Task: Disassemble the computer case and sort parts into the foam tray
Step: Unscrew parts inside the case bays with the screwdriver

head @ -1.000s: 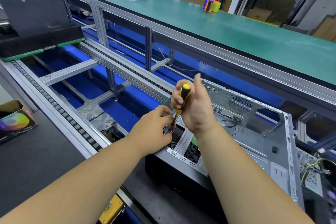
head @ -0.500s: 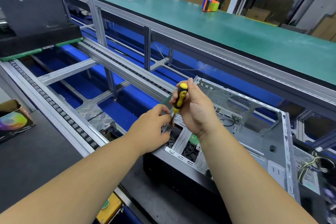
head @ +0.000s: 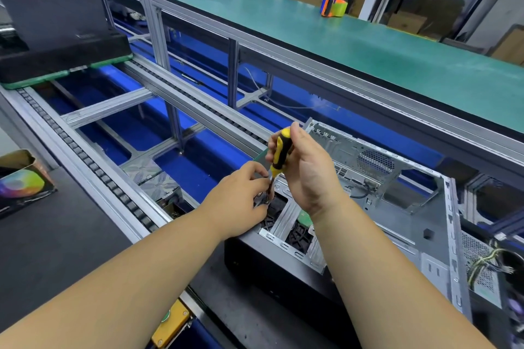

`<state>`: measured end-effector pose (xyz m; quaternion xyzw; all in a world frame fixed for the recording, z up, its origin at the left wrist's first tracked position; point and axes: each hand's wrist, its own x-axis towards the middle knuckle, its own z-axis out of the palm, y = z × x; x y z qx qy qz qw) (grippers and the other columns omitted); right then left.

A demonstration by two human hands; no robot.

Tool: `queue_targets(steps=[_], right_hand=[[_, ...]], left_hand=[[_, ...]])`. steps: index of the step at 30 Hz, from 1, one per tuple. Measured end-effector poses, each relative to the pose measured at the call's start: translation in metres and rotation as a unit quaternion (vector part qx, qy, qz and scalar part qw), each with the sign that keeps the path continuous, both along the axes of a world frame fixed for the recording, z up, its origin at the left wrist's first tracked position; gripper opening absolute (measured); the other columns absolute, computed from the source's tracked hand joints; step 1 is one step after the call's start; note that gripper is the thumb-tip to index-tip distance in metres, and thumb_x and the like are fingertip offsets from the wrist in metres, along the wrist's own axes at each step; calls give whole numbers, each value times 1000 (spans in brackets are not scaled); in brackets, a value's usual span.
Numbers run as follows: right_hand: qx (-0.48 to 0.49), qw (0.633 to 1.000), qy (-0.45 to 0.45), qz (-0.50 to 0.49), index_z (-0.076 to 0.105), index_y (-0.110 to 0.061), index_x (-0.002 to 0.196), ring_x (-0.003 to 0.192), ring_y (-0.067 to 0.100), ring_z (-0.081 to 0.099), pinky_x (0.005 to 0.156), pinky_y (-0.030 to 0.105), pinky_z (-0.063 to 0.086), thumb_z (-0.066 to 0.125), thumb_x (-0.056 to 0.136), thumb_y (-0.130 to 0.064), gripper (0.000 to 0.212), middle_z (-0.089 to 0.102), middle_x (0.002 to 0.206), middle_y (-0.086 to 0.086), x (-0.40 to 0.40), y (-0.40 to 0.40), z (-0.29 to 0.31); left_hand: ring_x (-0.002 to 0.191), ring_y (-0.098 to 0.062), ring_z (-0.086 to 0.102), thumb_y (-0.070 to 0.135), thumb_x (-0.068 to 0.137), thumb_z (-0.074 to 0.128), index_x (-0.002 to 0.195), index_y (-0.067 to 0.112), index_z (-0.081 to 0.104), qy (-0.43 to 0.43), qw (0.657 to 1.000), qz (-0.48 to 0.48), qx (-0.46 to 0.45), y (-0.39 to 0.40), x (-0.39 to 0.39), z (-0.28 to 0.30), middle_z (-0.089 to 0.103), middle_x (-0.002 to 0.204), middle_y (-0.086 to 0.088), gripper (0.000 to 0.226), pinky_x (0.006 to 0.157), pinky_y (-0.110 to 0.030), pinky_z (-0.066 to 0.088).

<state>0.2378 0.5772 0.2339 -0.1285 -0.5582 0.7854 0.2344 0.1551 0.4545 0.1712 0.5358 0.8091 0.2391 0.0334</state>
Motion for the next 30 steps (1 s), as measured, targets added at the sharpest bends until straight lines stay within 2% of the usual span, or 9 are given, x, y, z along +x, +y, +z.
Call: queue_targets(steps=[3,7,11,13,15,17,19,23,30], right_hand=[[-23,1000,-5,2,64,-11,85,67,17,56,71,28,48,42,103,-38,40,60,75,2,-1,1,3],[-34,999,6,21,64,-10,78,62,17,40,59,24,41,29,105,-45,56,43,61,1,-4,-8,3],[-33,999,24,24,56,-10,84,57,17,30,54,24,35,27,101,-55,56,36,56,0,-5,-13,5],[-30,998,32,38,49,-14,86,58,18,33,55,26,35,38,97,-56,45,40,59,1,-3,-13,5],[-10,999,26,34,46,-16,85,62,19,38,59,29,36,46,98,-42,29,46,65,2,-1,-11,4],[7,1000,12,23,47,-17,85,66,20,46,60,27,40,48,97,-37,24,54,72,2,2,-7,3],[11,1000,0,12,52,-17,85,70,17,53,63,25,44,51,95,-37,22,61,79,0,4,-3,4],[2,1000,-9,-6,58,-17,84,73,17,58,73,29,46,53,97,-34,22,65,80,-1,6,1,5],[-26,1000,2,-6,64,-11,83,64,16,56,64,24,50,48,102,-36,35,61,73,2,3,-4,3]], left_hand=[[101,-17,51,36,84,60,111,28,64,2,1000,-2,-3,0,0,0,34,134,13,28,80,-29,42],[100,-17,52,36,83,61,114,29,65,-4,1000,3,-4,1,0,1,34,134,14,31,78,-29,44],[99,-17,51,38,84,61,117,28,63,1,1000,7,-10,1,0,1,32,133,16,34,74,-28,41],[98,-17,52,37,84,61,114,28,64,-1,1000,7,-7,1,0,1,32,131,16,32,74,-27,40],[97,-17,52,36,83,61,111,29,65,-3,1000,5,-4,0,1,2,32,131,16,29,74,-27,39],[99,-17,52,35,83,61,110,29,65,-5,1000,1,0,0,1,2,33,132,16,27,77,-28,42],[102,-17,52,34,83,61,110,28,65,-7,1000,0,0,0,1,3,34,133,15,28,81,-31,46],[104,-16,51,35,84,62,112,29,64,-4,1000,-1,1,0,1,3,34,133,14,28,82,-31,46],[103,-16,51,36,83,62,109,29,64,-6,1000,0,2,0,1,1,34,133,15,28,80,-32,46]])
